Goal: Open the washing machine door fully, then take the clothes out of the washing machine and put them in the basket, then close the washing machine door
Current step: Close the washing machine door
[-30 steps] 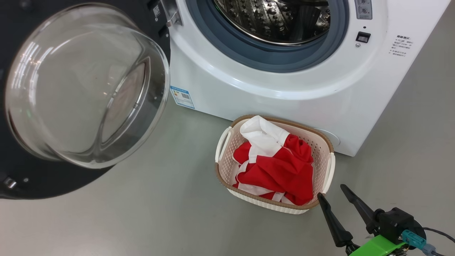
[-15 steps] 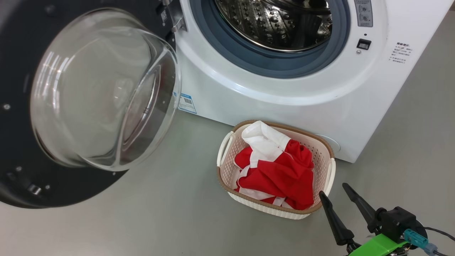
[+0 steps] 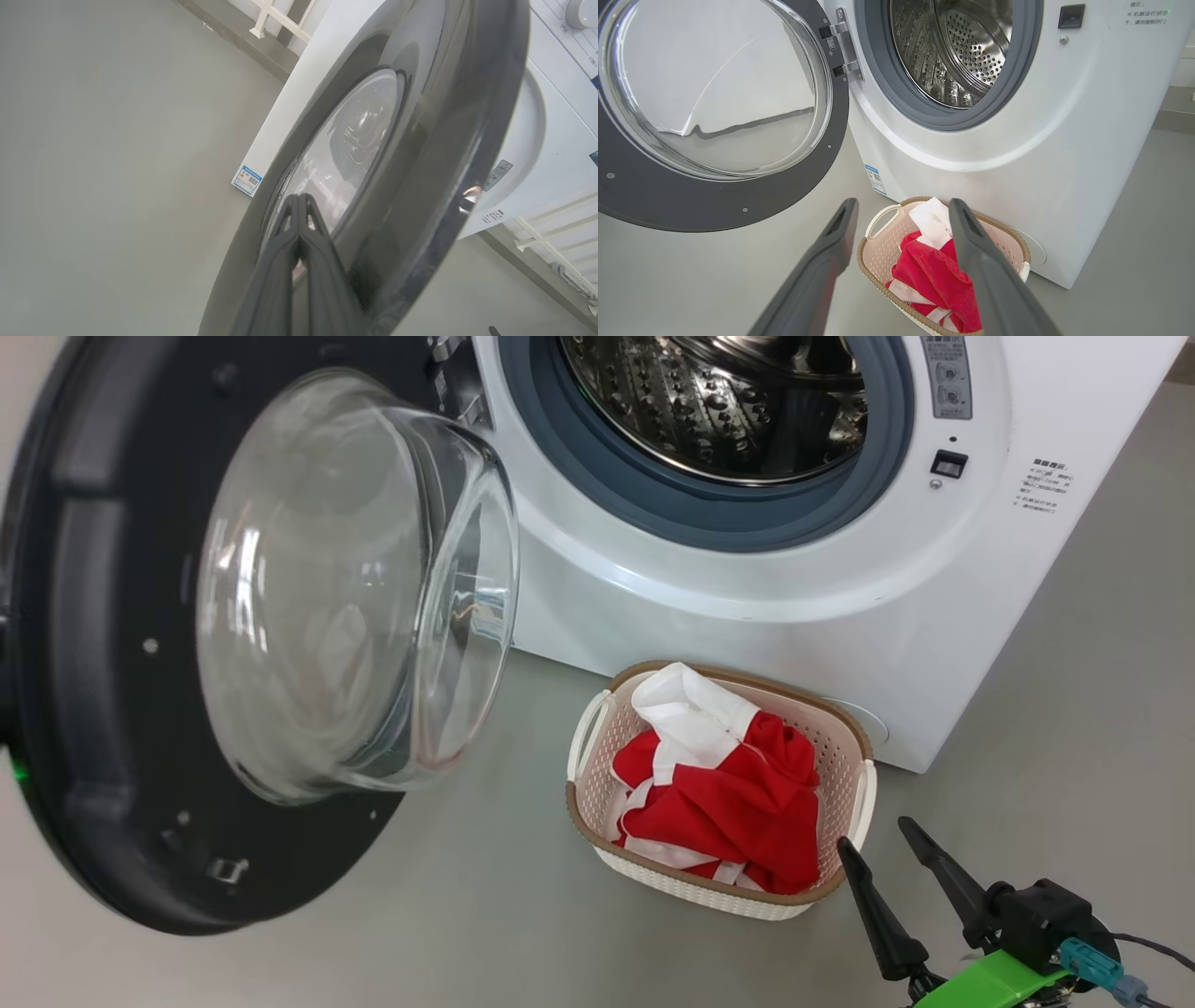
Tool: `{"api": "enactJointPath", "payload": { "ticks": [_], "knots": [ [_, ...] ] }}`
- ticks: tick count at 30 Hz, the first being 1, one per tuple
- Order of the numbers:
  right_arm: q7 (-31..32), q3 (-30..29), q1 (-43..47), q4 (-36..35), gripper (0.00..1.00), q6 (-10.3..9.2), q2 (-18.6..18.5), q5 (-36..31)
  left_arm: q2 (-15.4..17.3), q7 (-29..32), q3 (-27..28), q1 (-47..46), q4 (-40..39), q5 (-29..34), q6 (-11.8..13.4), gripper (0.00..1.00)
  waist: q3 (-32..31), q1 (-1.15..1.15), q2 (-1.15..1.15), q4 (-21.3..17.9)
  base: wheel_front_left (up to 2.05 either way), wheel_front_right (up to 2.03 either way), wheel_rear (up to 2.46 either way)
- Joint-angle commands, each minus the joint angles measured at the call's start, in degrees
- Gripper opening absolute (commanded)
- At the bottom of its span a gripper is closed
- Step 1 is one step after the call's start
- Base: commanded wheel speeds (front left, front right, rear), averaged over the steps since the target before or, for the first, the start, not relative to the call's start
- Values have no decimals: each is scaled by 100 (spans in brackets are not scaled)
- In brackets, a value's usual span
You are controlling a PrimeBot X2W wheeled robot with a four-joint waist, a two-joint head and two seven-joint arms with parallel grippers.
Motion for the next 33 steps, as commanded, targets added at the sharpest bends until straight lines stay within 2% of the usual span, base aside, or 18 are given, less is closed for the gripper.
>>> {"api": "enactJointPath", "payload": {
  "ticks": [1, 14, 23, 33],
  "knots": [
    [-37, 133, -54, -129, 100, 36, -5, -44, 364, -26, 196, -44, -256, -106, -41, 0, -9, 0, 0, -24, 0, 0, 0],
    [-37, 138, -54, -131, 100, 36, 13, -31, 470, -217, -406, 50, -1496, -70, -41, 0, -16, 0, 0, -165, 0, 0, 0],
    [-37, 141, -78, -149, 100, 36, 22, -35, 316, -385, -1145, -349, -2115, 46, -41, 0, 21, 0, 0, -299, 0, 0, 0],
    [-37, 86, -164, -172, 100, 36, 45, -58, 111, -683, -1807, -863, -2354, 108, -41, 0, 147, 0, 0, -454, 0, 0, 0]
  ]
}}
